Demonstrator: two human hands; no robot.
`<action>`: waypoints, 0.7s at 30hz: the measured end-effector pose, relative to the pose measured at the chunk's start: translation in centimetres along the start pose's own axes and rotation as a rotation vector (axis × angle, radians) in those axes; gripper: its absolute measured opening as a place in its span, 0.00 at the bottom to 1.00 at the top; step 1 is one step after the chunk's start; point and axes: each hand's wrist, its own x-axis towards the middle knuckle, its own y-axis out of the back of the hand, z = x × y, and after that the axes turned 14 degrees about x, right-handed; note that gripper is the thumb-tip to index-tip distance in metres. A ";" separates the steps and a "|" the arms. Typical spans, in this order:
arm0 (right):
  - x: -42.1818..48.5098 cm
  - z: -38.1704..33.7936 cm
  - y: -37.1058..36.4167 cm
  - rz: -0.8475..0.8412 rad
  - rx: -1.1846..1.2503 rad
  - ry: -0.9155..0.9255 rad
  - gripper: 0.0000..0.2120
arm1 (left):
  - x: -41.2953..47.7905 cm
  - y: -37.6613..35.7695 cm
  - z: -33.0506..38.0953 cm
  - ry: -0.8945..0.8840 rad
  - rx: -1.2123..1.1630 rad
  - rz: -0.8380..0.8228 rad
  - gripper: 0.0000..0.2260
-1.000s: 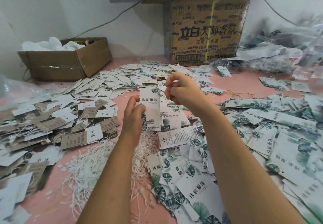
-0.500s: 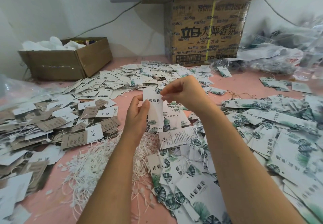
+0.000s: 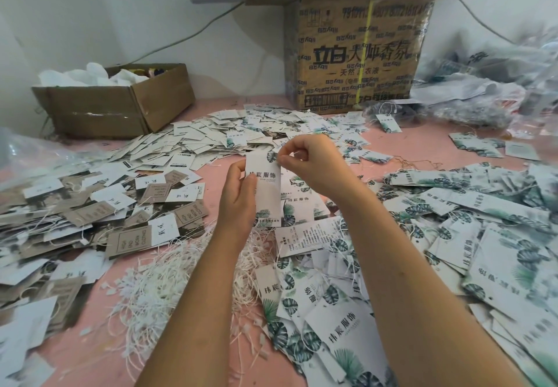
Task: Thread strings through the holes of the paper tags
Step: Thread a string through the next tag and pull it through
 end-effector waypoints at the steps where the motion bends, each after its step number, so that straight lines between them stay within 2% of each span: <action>1: 0.0 0.0 -0.1 0.006 0.002 0.012 0.06 | 0.0 0.0 0.0 -0.006 0.000 -0.003 0.11; 9: 0.0 0.2 -0.5 0.083 -0.017 0.028 0.04 | 0.0 -0.3 -0.1 -0.087 -0.040 -0.020 0.10; 16: 0.0 0.3 -0.5 0.130 -0.118 0.037 0.04 | 0.2 -0.9 -0.4 -0.069 -0.055 -0.031 0.08; 21: 0.1 0.1 -0.6 0.148 -0.170 0.040 0.05 | 0.2 -0.8 0.0 -0.080 -0.119 -0.039 0.09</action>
